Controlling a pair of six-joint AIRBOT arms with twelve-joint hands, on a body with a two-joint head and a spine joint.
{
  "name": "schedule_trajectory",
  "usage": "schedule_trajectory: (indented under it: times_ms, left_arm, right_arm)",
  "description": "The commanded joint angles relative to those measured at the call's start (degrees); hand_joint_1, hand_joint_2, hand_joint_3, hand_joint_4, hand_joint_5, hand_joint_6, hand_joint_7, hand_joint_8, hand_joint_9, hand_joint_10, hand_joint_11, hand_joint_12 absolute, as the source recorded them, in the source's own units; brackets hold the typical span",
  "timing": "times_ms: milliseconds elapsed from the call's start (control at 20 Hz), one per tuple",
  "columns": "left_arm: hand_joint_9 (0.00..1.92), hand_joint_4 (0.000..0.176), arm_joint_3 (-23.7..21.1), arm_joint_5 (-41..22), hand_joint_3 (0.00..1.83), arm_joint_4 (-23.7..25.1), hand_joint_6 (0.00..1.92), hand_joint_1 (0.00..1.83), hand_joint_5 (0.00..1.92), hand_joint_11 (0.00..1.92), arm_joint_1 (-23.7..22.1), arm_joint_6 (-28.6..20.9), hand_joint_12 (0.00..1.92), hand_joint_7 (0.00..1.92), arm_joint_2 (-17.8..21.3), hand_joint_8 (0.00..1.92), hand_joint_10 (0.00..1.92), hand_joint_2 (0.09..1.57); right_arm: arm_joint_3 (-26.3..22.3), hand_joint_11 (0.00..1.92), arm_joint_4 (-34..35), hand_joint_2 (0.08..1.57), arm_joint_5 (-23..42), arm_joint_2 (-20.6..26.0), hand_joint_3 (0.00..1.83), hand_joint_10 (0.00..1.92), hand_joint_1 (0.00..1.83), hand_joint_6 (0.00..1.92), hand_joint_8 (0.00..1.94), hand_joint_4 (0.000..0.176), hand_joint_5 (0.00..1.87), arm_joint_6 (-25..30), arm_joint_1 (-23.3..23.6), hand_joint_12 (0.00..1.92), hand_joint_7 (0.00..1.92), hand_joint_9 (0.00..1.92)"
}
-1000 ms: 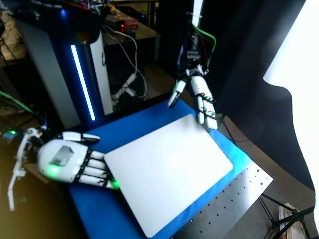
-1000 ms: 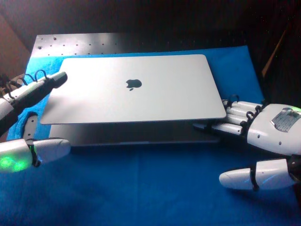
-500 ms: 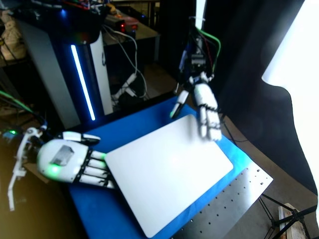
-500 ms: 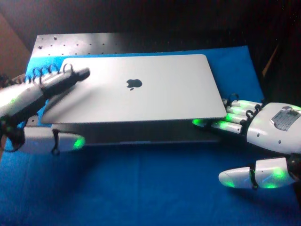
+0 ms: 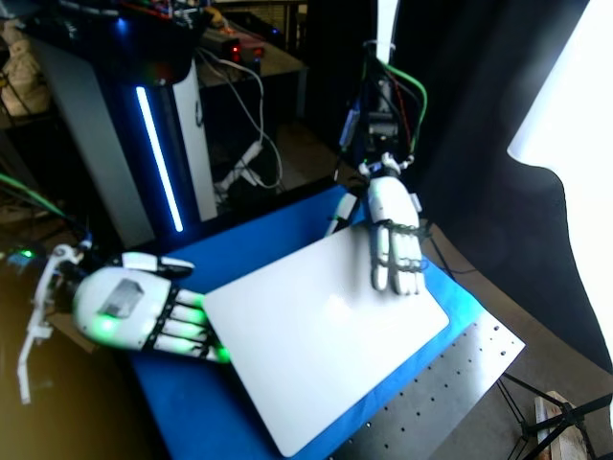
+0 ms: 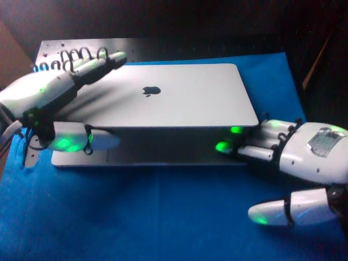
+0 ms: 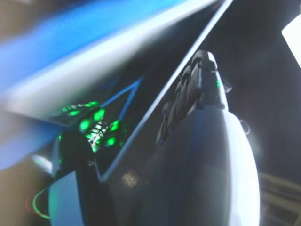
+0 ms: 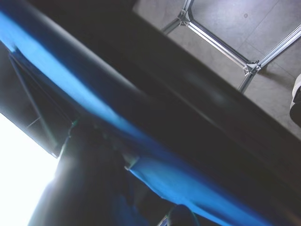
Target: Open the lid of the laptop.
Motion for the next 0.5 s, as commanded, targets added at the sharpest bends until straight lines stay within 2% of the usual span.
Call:
schedule_trajectory:
  times_ms: [0,250,300,400,450]
  left_arm:
    - [0.00,0.176,0.5,-8.4,0.00,-0.9,0.00,0.76,0.00,0.00,-1.3,-0.3,0.00,0.00,-0.5,0.00,0.00,1.00]
    - [0.00,0.176,2.2,-9.2,0.00,-1.2,0.00,0.69,0.00,0.00,-4.6,-0.2,0.00,0.00,-1.7,0.00,0.00,1.01]
    - [0.00,0.170,2.3,-9.3,0.00,-1.2,0.00,0.75,0.00,0.00,-4.6,-0.2,0.00,0.00,-1.9,0.00,0.00,1.00]
    - [0.00,0.138,2.3,-9.3,0.00,-1.2,0.00,0.76,0.00,0.00,-4.6,-0.2,0.00,0.00,-2.3,0.00,0.00,1.01]
    - [0.00,0.135,2.3,-9.2,0.00,-1.2,0.00,0.76,0.00,0.00,-4.6,-0.2,0.00,0.00,-2.4,0.00,0.00,1.01]
  right_arm:
    - [-0.8,0.00,-1.9,1.18,5.1,-1.0,0.00,0.00,0.00,0.00,0.00,0.000,0.00,0.5,0.6,0.00,0.00,0.00]
    - [-0.9,0.00,-3.6,1.19,4.4,-1.3,0.00,0.00,0.00,0.00,0.00,0.000,0.01,0.5,0.5,0.00,0.00,0.00]
    - [-0.8,0.00,-3.8,1.19,4.3,-1.3,0.01,0.00,0.00,0.00,0.00,0.000,0.01,0.5,0.5,0.00,0.00,0.00]
    - [-0.8,0.00,-4.1,1.18,4.2,-1.3,0.00,0.00,0.00,0.00,0.00,0.000,0.00,0.5,0.5,0.00,0.00,0.00]
    - [-0.8,0.00,-4.1,1.19,4.2,-1.3,0.00,0.00,0.00,0.00,0.00,0.000,0.00,0.5,0.5,0.00,0.00,0.00]
